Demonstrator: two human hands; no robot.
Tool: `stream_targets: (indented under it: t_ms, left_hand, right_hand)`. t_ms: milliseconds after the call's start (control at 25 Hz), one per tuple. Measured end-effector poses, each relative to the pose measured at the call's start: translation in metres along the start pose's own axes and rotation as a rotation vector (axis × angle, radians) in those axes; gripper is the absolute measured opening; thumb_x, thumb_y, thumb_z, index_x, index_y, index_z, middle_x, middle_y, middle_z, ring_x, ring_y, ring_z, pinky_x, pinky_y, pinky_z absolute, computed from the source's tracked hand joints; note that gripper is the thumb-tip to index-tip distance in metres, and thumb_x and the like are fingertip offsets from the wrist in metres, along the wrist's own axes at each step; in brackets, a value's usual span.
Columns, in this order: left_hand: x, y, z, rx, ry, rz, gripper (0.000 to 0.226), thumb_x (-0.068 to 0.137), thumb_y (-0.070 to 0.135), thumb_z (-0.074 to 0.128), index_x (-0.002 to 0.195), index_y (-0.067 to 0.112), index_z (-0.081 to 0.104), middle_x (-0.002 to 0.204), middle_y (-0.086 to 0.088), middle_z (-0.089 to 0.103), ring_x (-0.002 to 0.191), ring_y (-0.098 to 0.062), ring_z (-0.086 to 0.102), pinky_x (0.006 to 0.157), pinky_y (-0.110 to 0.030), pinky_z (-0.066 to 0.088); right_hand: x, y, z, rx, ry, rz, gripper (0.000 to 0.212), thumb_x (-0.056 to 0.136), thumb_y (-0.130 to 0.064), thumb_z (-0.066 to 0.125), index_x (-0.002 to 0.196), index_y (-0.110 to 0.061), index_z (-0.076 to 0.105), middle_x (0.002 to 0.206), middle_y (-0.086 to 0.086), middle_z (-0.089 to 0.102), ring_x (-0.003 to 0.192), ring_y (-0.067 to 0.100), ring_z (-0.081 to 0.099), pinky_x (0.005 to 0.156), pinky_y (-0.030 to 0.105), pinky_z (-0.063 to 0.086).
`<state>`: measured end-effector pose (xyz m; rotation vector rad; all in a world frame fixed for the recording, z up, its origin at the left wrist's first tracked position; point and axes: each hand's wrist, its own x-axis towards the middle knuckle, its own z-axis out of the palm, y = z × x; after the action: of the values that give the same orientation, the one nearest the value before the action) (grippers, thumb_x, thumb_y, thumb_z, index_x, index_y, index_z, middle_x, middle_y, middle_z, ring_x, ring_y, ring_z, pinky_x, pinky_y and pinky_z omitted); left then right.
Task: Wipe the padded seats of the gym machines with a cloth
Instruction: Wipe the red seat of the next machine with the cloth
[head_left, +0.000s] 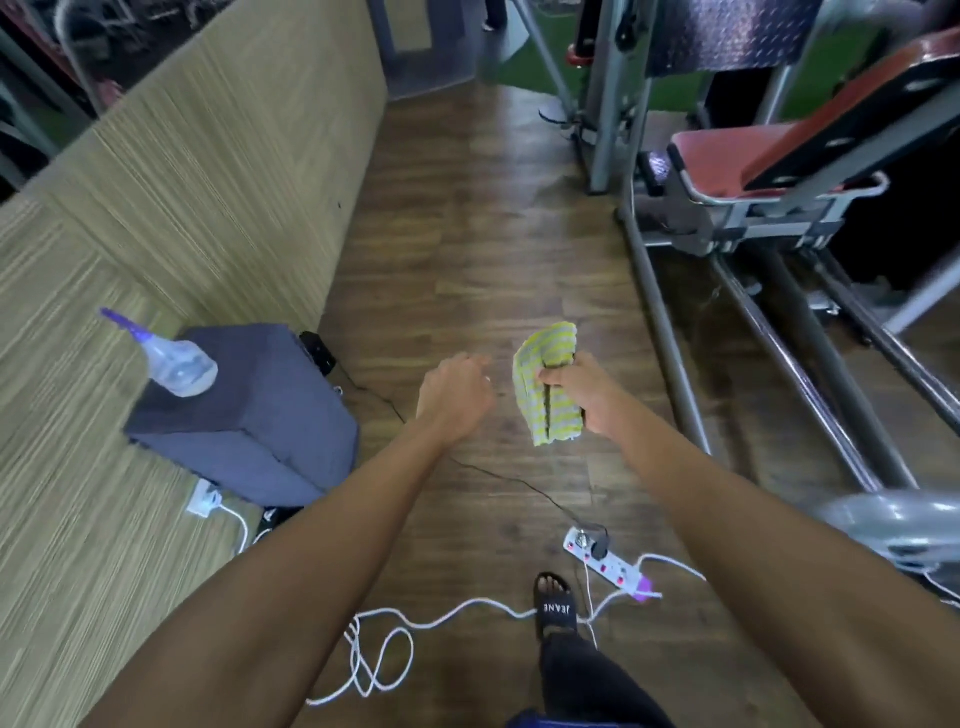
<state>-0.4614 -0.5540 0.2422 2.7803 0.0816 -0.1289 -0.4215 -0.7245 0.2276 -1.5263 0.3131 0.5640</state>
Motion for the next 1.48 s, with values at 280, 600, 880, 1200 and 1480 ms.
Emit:
stream_targets:
  t_ms: [280, 600, 880, 1200, 1480]
  left_hand:
    - [0.175, -0.019, -0.050, -0.015, 0.028, -0.050, 0.042, 0.096, 0.020, 0.045, 0.137, 0.017, 0.052, 0.134, -0.009, 0.057, 0.121, -0.033, 0.054, 0.101, -0.042, 0.045]
    - [0.400, -0.112, -0.080, 0.001, -0.025, -0.034, 0.036, 0.095, 0.019, 0.046, 0.129, 0.016, 0.057, 0.131, -0.013, 0.059, 0.122, -0.033, 0.055, 0.100, -0.039, 0.045]
    - [0.598, -0.126, -0.117, 0.072, -0.075, 0.113, 0.033, 0.093, 0.018, 0.044, 0.122, 0.014, 0.060, 0.126, -0.011, 0.062, 0.117, -0.033, 0.057, 0.096, -0.042, 0.048]
    - [0.836, -0.020, -0.094, 0.114, -0.123, 0.272, 0.035, 0.093, 0.019, 0.045, 0.125, 0.019, 0.060, 0.125, -0.012, 0.065, 0.116, -0.033, 0.060, 0.093, -0.039, 0.048]
    - [1.020, 0.109, -0.081, 0.118, -0.166, 0.440, 0.039, 0.093, 0.019, 0.046, 0.130, 0.018, 0.058, 0.130, -0.012, 0.063, 0.121, -0.031, 0.057, 0.098, -0.039, 0.046]
  right_hand:
    - [0.156, -0.117, 0.025, -0.025, -0.057, 0.005, 0.021, 0.093, -0.003, 0.059, 0.114, -0.004, 0.061, 0.109, 0.016, 0.067, 0.101, 0.035, 0.066, 0.083, 0.046, 0.054]
    - [0.349, -0.209, 0.084, 0.058, -0.034, 0.058, 0.011, 0.091, 0.001, 0.058, 0.098, -0.007, 0.062, 0.083, 0.008, 0.067, 0.069, 0.023, 0.067, 0.052, 0.029, 0.053]
    - [0.489, -0.307, 0.091, 0.135, 0.052, 0.035, 0.014, 0.091, 0.002, 0.057, 0.102, -0.004, 0.064, 0.084, 0.009, 0.070, 0.072, 0.023, 0.069, 0.061, 0.033, 0.055]
    - [0.660, -0.405, -0.031, 0.214, 0.240, -0.061, 0.017, 0.091, 0.007, 0.052, 0.099, -0.004, 0.061, 0.080, 0.009, 0.065, 0.067, 0.021, 0.064, 0.054, 0.029, 0.054]
    - [0.783, -0.503, -0.168, 0.295, 0.386, -0.076, 0.021, 0.090, 0.008, 0.051, 0.100, -0.004, 0.063, 0.087, 0.011, 0.067, 0.076, 0.025, 0.066, 0.068, 0.036, 0.056]
